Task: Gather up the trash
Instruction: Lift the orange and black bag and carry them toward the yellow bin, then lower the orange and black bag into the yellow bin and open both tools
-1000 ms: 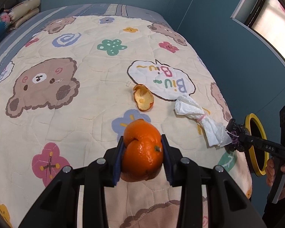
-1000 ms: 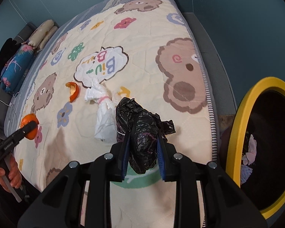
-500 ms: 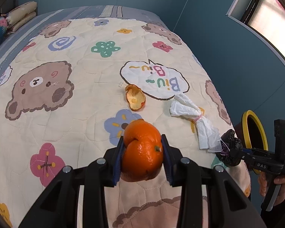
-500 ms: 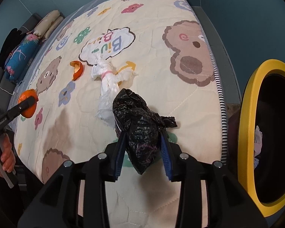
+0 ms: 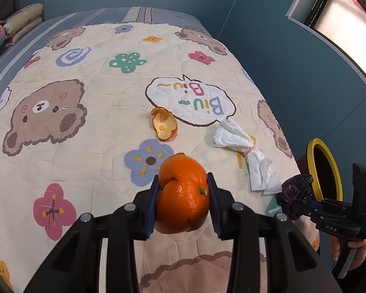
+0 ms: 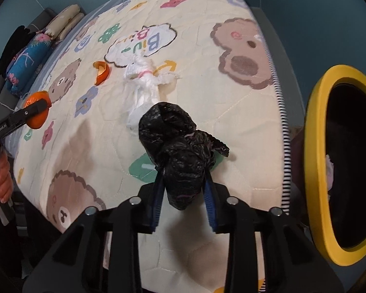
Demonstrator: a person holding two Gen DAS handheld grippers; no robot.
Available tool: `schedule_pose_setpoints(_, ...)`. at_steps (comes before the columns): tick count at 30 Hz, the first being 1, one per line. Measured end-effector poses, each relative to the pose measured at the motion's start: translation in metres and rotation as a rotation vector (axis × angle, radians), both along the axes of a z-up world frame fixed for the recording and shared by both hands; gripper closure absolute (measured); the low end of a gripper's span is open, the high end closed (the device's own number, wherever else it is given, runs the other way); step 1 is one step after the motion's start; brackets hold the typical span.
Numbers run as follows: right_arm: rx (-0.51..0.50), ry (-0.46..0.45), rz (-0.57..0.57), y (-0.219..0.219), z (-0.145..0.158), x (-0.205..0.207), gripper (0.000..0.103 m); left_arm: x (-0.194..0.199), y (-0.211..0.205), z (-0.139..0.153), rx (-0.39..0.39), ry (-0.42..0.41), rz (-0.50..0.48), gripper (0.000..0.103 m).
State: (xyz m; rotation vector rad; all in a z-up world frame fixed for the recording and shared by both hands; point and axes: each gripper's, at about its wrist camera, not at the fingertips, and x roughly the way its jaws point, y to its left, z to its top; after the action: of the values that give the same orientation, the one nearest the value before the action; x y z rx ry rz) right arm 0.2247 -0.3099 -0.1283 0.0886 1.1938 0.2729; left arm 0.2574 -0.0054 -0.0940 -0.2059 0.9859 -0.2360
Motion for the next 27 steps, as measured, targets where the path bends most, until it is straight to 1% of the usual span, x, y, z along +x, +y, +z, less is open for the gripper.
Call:
schedule_pose_setpoints(5,-0.003,-0.032,0.004,-0.001,0.008,-0.004,0.084,-0.001,-0.004,0.002,0.000,-0.008,-0.008,0.069)
schedule_pose_setpoints(10,0.000,-0.078,-0.005,-0.007,0.026,-0.005,0.085,-0.002,-0.015,0.009,0.000,-0.021,-0.031,0.069)
schedule_pose_setpoints(15,0.011,-0.124,-0.034,-0.026,0.047,-0.008,0.085,-0.001,-0.033,0.019,-0.009,-0.039,-0.067,0.069)
schedule_pose_setpoints(21,0.020,-0.179,-0.097,-0.059,0.070,-0.012,0.085,0.004,-0.070,0.031,-0.030,-0.057,-0.131,0.069)
schedule_pose_setpoints(27,0.024,-0.210,-0.163,-0.097,0.084,-0.015,0.085,0.010,-0.127,0.042,-0.049,-0.071,-0.237,0.069)
